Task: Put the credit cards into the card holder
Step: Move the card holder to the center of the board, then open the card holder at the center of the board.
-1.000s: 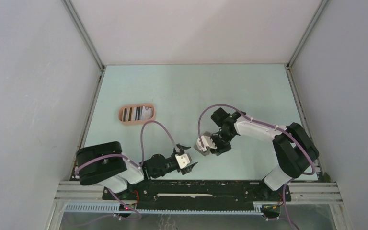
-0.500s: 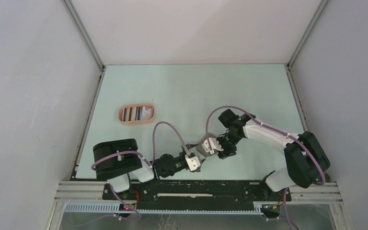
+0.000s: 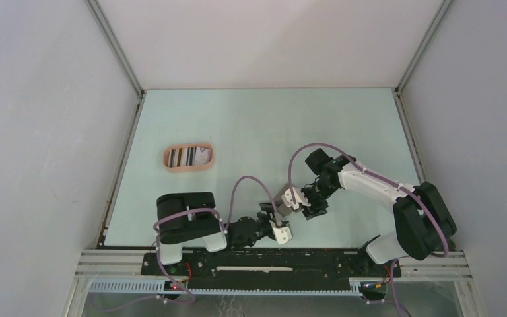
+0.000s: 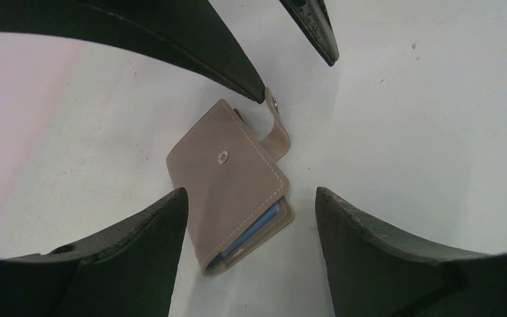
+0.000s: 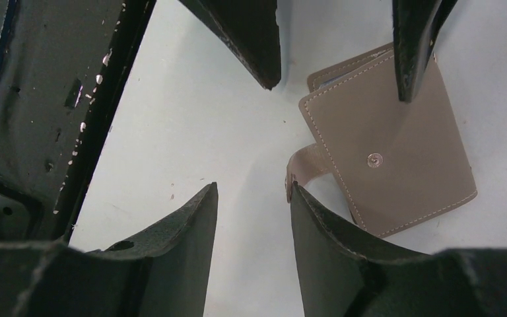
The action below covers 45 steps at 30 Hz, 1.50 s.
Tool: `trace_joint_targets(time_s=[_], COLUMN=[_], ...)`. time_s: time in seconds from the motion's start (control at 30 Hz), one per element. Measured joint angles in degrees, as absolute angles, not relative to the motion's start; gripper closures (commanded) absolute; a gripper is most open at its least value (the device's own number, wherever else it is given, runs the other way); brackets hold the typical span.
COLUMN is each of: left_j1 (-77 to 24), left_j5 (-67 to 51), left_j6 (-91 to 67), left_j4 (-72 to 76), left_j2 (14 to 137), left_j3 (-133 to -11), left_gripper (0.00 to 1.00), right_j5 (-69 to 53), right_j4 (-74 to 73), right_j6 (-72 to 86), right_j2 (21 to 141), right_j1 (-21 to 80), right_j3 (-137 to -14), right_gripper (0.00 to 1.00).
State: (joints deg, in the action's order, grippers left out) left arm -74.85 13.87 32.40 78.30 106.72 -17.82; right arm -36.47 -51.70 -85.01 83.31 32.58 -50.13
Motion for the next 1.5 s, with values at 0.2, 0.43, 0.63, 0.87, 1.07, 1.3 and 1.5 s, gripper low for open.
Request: trace_joint_targets(time_s=[0.2, 0.43, 0.63, 0.87, 1.07, 1.3, 1.5], left_j1=[-75.0, -75.2, -75.3, -75.3, -75.3, -75.4, -74.7], left_j5=[15.5, 17.7, 18.6, 19.6, 20.8, 27.2, 30.9], left_j6=[34.0, 35.5, 35.5, 33.6, 31.2, 20.4, 6.7], left_j4=[78.3, 78.3, 78.3, 78.5, 79.9, 82.5, 83.6], left_j2=[110.1, 112.4, 112.6, 112.6, 112.6, 109.6, 104.6], left_j3=[-20.6, -22.3, -22.4, -22.4, -22.2, -20.3, -17.7], left_gripper=[0.39, 0.47, 0.67, 1.00, 1.00, 1.00, 1.00], right_j5=[-37.0, -37.7, -37.9, -38.4, -39.6, -43.7, -46.5], right_j4=[-52.0, -52.3, -52.5, -52.9, -52.9, -53.4, -53.2], right_j6=[-85.2, -85.2, -85.4, -85.5, -85.6, -85.6, -85.5], right_j2=[83.4, 83.4, 83.4, 83.4, 83.0, 79.5, 77.6], right_j1=[32.2, 31.5, 31.4, 30.3, 28.4, 24.6, 24.6], right_j3=[-50.1, -50.1, -50.1, -50.1, -50.1, -50.1, -50.2], right_gripper=[0.47, 0.47, 0.48, 0.48, 0.48, 0.45, 0.45])
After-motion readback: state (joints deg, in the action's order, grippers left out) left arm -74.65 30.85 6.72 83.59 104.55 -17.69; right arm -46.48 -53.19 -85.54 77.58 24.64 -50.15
